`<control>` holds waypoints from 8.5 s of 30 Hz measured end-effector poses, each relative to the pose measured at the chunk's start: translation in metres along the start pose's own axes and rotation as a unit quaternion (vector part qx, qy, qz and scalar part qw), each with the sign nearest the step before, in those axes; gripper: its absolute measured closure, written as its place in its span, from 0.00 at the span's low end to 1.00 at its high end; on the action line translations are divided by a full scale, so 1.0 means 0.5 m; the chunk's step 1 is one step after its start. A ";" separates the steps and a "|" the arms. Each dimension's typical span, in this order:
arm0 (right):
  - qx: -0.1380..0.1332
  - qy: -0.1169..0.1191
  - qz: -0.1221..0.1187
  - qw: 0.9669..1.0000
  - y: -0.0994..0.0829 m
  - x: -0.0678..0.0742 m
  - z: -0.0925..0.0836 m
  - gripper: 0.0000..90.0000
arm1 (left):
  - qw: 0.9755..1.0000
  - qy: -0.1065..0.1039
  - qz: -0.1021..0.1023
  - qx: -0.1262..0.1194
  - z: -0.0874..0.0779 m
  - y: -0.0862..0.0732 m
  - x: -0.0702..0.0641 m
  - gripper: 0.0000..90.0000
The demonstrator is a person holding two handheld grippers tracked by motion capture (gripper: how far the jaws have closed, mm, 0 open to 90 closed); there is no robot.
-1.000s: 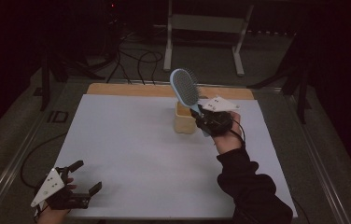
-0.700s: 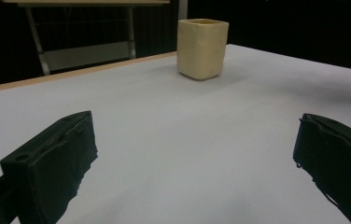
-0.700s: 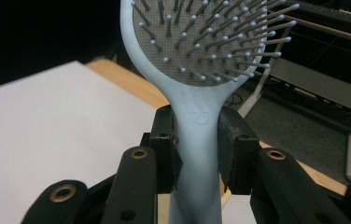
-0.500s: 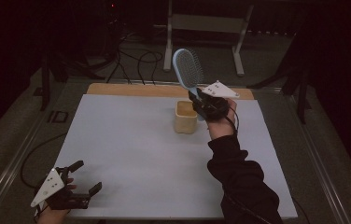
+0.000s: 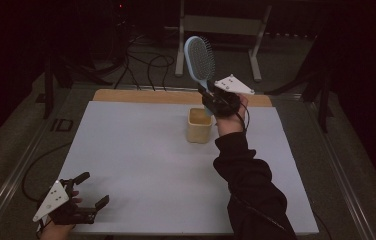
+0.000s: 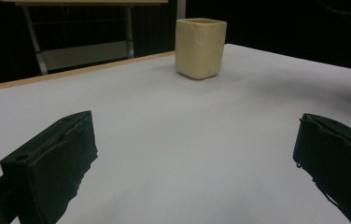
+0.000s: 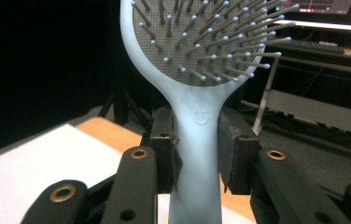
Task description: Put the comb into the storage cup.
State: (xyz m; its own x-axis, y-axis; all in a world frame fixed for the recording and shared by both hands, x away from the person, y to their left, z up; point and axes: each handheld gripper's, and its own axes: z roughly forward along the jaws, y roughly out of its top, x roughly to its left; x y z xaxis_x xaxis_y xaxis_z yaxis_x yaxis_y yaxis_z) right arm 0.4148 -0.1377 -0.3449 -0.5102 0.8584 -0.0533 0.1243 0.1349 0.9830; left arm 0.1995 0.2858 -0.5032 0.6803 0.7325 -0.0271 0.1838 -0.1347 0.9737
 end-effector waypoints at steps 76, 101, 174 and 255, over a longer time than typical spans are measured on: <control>0.016 0.059 0.005 0.998 -0.230 -0.015 0.086 0.14 | 1.000 -0.002 -0.008 -0.002 0.000 -0.003 0.001 0.00; 0.048 0.074 -0.006 0.996 -0.203 -0.036 0.067 0.11 | 1.000 0.000 -0.010 0.001 0.009 0.000 0.004 0.00; 0.102 0.164 0.014 0.981 -0.228 -0.058 -0.192 0.11 | 1.000 0.005 -0.004 -0.002 -0.001 0.000 -0.002 0.00; 0.134 0.094 0.052 0.985 -0.425 -0.075 -0.414 0.11 | 1.000 0.006 0.001 0.004 -0.002 -0.002 -0.006 0.00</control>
State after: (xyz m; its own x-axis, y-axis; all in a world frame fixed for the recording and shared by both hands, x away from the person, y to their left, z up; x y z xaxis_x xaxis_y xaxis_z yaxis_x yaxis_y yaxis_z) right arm 0.2312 -0.3010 -0.5153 -0.6278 0.7715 0.1031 0.3910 0.1980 0.8988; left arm 0.1965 0.2843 -0.5036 0.6718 0.7404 -0.0232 0.1886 -0.1407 0.9719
